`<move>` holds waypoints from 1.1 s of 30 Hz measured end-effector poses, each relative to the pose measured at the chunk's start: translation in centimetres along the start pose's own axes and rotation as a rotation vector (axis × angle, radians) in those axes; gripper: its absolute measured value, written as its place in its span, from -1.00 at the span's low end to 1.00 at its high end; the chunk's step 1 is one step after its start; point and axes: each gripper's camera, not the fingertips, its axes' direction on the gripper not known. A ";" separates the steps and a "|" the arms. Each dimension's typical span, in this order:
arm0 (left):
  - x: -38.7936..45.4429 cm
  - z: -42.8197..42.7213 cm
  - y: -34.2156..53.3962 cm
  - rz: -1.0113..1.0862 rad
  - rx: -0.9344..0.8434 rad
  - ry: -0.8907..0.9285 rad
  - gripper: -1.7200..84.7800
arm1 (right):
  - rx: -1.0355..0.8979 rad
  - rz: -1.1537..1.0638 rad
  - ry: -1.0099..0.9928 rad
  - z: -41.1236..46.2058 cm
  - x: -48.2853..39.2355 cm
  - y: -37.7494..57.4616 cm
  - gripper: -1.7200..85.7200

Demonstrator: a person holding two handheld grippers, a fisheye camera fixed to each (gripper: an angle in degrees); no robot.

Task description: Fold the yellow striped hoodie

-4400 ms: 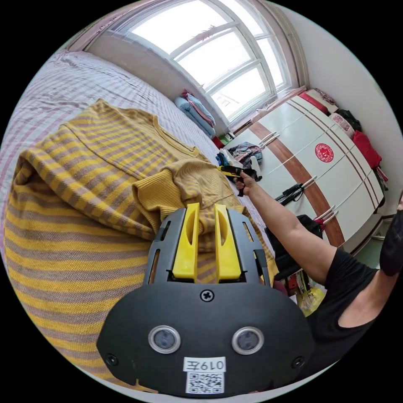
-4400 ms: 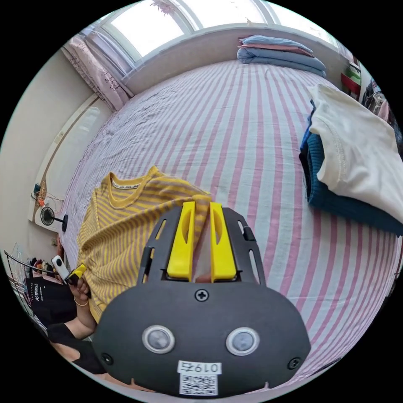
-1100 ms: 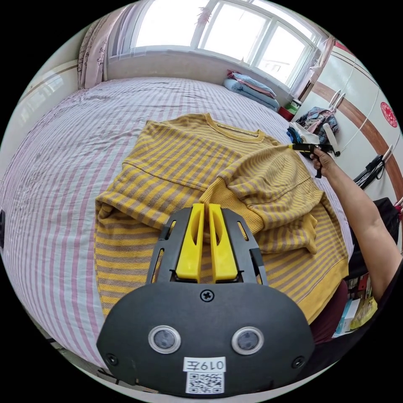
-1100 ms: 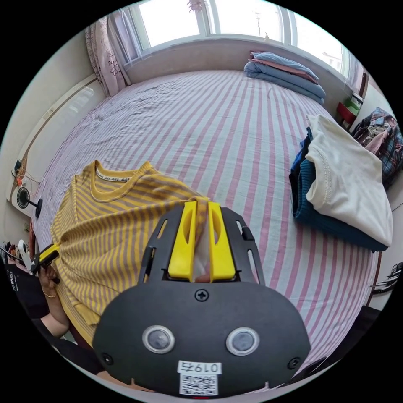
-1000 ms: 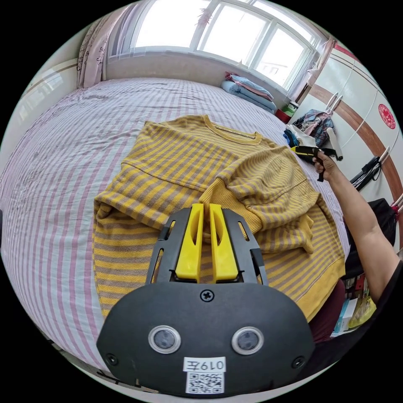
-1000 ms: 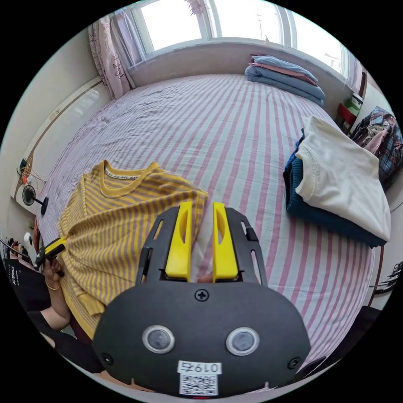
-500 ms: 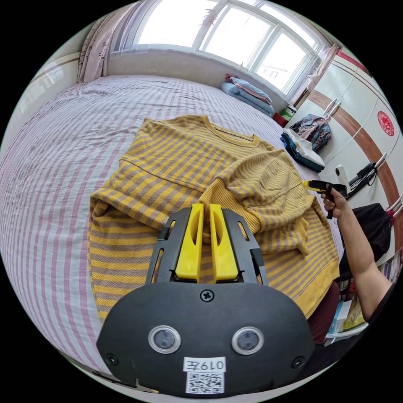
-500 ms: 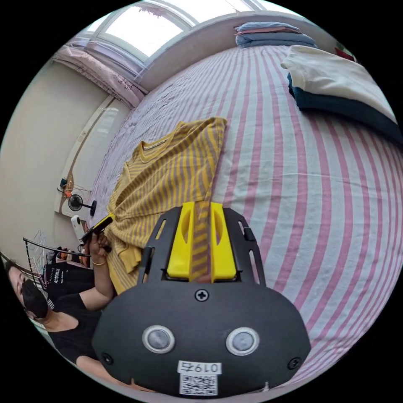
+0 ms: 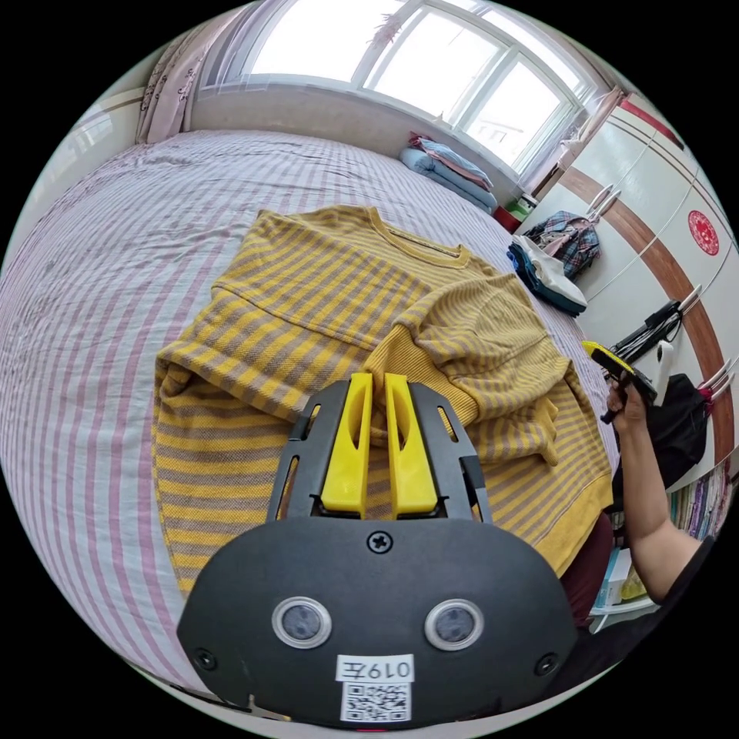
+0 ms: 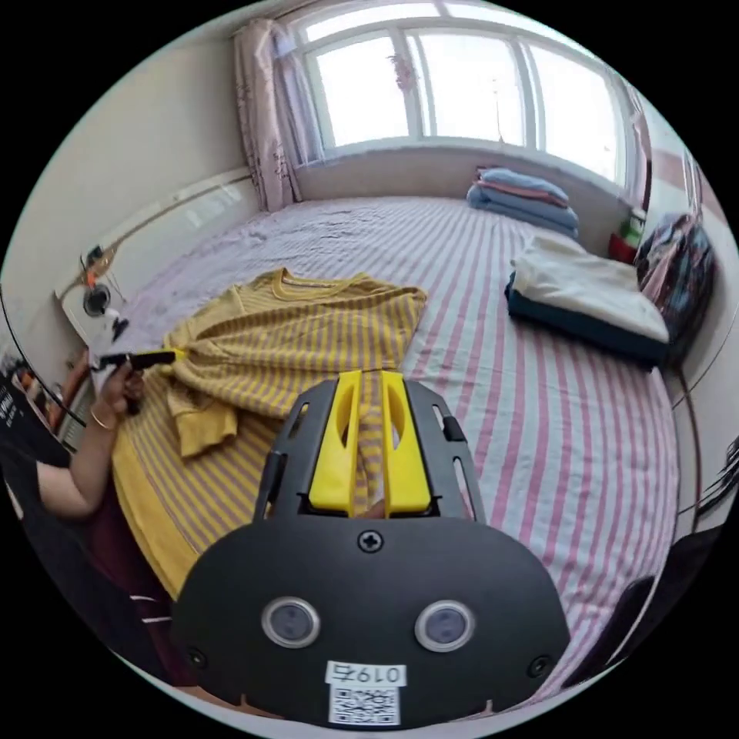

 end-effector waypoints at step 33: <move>-4.5 0.0 -1.3 -0.035 -0.006 0.077 -0.92 | -0.240 -0.318 0.650 -1.7 -25.1 0.9 -0.88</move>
